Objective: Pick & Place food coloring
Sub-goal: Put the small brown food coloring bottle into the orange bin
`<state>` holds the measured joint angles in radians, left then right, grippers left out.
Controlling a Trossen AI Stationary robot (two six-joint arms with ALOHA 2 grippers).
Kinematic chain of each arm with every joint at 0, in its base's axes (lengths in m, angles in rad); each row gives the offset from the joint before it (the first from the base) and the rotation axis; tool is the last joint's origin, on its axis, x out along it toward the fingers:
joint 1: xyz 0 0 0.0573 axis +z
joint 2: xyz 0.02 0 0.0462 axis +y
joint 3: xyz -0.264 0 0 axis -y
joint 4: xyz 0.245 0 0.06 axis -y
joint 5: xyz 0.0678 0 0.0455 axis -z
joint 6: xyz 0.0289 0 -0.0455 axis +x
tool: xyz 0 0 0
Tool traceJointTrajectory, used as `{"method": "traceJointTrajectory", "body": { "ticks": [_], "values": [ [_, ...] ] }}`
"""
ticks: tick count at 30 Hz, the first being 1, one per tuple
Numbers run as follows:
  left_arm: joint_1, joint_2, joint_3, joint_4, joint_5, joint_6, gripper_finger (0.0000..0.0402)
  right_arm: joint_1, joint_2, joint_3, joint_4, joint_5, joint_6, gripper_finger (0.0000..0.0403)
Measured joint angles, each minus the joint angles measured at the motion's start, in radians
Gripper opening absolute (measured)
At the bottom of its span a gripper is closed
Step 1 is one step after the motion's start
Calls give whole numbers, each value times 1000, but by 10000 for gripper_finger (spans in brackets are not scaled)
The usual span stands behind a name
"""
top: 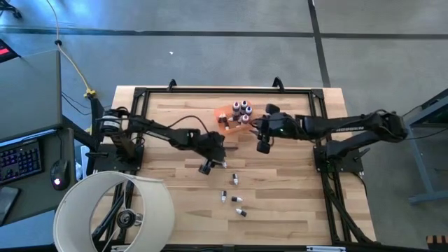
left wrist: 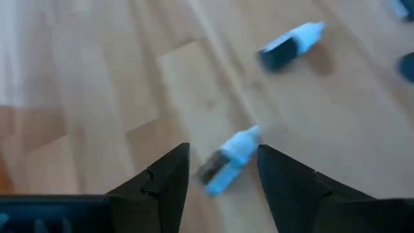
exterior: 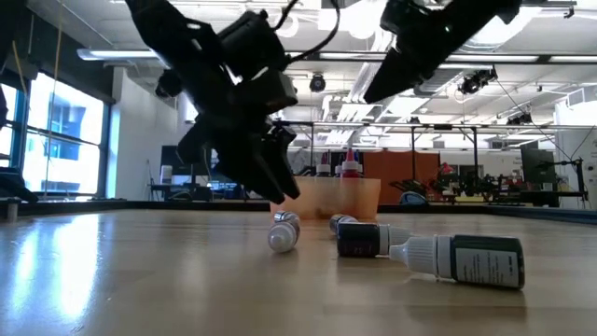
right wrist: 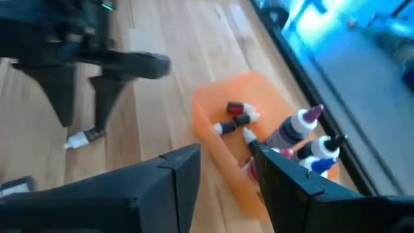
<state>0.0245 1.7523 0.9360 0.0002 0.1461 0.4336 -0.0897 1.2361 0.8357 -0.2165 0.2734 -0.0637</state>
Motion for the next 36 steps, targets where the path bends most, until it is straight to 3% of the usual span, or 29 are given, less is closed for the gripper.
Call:
{"method": "traceJointTrajectory", "body": {
  "ticks": [7,11,17,22,27,30,36],
  "values": [
    [129,0,0,-11,298,8,179,-10,-64,-113,215,8,-67,146],
    [168,0,0,1,379,12,179,-9,-86,-113,233,8,-49,141],
    [156,0,0,8,415,18,179,-8,-90,-113,213,5,40,138],
    [152,11,0,21,360,32,179,-8,-89,-113,213,5,104,138],
    [152,85,-3,60,365,36,179,-8,-89,-113,214,5,111,138],
    [151,138,-1,84,316,54,179,-8,-89,-113,213,4,111,138],
    [152,155,1,121,329,60,179,-8,-89,-113,206,4,110,138]
  ]
}}
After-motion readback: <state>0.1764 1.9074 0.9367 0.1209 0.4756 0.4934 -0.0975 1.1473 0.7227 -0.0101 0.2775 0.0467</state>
